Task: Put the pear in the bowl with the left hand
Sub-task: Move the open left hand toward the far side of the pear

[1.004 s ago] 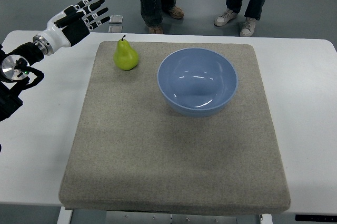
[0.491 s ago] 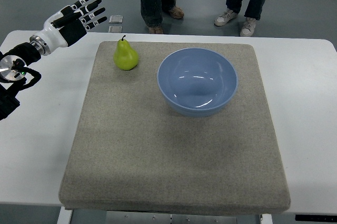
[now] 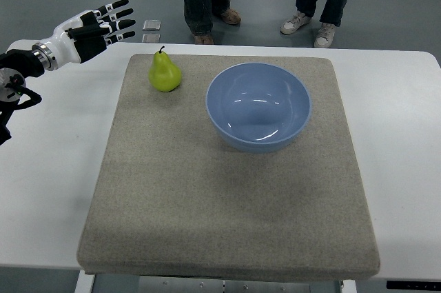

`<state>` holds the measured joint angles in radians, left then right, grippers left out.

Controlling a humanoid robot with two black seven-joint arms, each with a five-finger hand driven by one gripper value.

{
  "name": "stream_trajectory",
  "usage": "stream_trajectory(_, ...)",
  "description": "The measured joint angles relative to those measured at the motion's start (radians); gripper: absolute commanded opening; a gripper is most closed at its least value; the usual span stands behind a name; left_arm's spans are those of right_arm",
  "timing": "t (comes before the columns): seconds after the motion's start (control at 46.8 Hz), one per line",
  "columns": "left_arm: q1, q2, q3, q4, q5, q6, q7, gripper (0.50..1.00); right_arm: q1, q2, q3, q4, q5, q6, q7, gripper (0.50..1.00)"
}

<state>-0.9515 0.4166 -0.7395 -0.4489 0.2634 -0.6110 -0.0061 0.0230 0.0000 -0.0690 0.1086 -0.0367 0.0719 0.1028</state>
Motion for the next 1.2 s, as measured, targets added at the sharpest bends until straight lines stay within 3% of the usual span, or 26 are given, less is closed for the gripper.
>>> stream_trajectory(0.427, -0.084, 0.079, 0.001, -0.062, 0.473, 0.0, -0.113, 0.994, 0.0, 0.0, 0.0, 0.0, 0.0, 0.0, 0.0, 0.926)
stream_trajectory(0.662, -0.141, 0.081, 0.066, -0.099, 0.684, 0.003, -0.142, 0.994, 0.0, 0.0, 0.0, 0.0, 0.0, 0.0, 0.0, 0.926)
stream_trajectory(0.918, -0.242, 0.074, 0.281, -0.101, 0.716, 0.021, -0.151, 0.992, 0.0, 0.0, 0.0, 0.0, 0.0, 0.0, 0.0, 0.926)
stream_trajectory(1.196, -0.326, 0.049, 0.498, -0.1, 0.719, 0.121, -0.152, 0.992, 0.0, 0.0, 0.0, 0.0, 0.0, 0.0, 0.0, 0.926)
